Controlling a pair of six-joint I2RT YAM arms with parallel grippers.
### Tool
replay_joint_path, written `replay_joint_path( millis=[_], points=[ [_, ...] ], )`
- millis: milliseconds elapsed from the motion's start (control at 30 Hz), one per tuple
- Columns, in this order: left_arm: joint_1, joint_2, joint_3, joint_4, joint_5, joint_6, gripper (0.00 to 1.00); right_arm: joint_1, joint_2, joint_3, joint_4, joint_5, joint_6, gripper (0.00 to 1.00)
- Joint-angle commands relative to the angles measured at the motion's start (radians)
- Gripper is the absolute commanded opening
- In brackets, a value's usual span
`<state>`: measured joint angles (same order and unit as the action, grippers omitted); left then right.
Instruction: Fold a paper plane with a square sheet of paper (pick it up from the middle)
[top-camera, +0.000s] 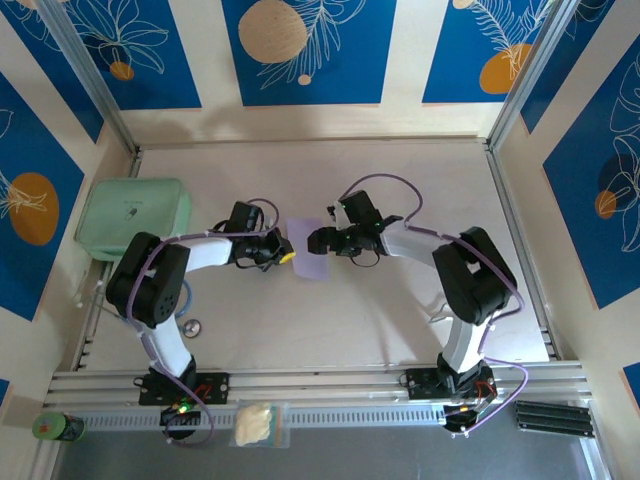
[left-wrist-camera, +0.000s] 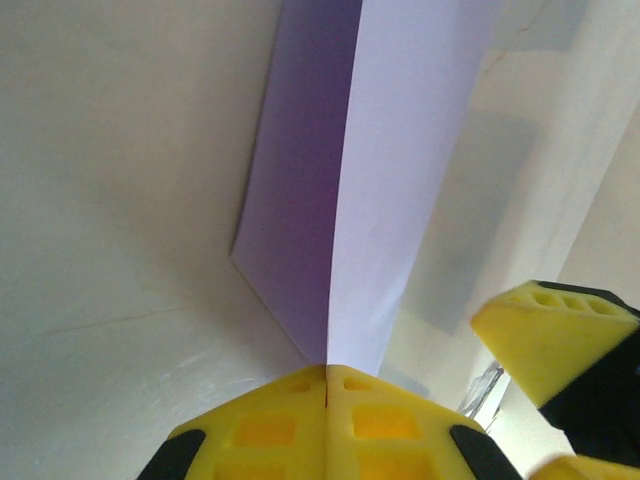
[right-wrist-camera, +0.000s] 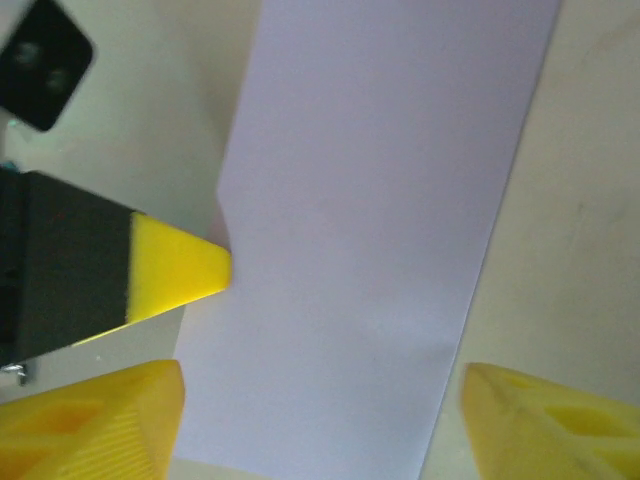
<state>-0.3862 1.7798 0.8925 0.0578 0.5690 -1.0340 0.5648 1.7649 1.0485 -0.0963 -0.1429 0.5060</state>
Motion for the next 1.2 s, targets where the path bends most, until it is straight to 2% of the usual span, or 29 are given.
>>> replay_joint_path(
  millis=[0, 100, 167, 333, 500, 767, 900, 1167],
  points=[
    [0.004, -0.040, -0.006, 0.019, -0.003, -0.036, 0.00, 0.037, -0.083, -0.051, 0.065, 0.127, -0.166, 0.77],
    [0.004, -0.046, -0.001, 0.014, -0.001, -0.044, 0.00, 0.093, -0.151, -0.125, 0.176, 0.235, -0.305, 0.76],
    [0.002, -0.047, 0.002, 0.014, 0.004, -0.049, 0.00, 0.122, -0.179, -0.183, 0.267, 0.259, -0.395, 0.75],
    [0.002, -0.049, 0.006, 0.011, 0.009, -0.051, 0.00, 0.173, -0.184, -0.293, 0.460, 0.226, -0.607, 0.74],
    [0.001, -0.047, 0.005, 0.010, 0.013, -0.051, 0.00, 0.215, -0.141, -0.309, 0.492, 0.219, -0.729, 0.75],
    [0.003, -0.052, 0.003, 0.002, 0.013, -0.052, 0.00, 0.267, -0.042, -0.293, 0.535, 0.285, -0.815, 0.75],
    [0.001, -0.053, 0.003, -0.003, 0.009, -0.049, 0.00, 0.277, -0.010, -0.294, 0.594, 0.370, -0.817, 0.74],
    [0.002, -0.046, 0.004, -0.009, 0.006, -0.047, 0.00, 0.259, -0.040, -0.328, 0.636, 0.395, -0.817, 0.62]
  ],
)
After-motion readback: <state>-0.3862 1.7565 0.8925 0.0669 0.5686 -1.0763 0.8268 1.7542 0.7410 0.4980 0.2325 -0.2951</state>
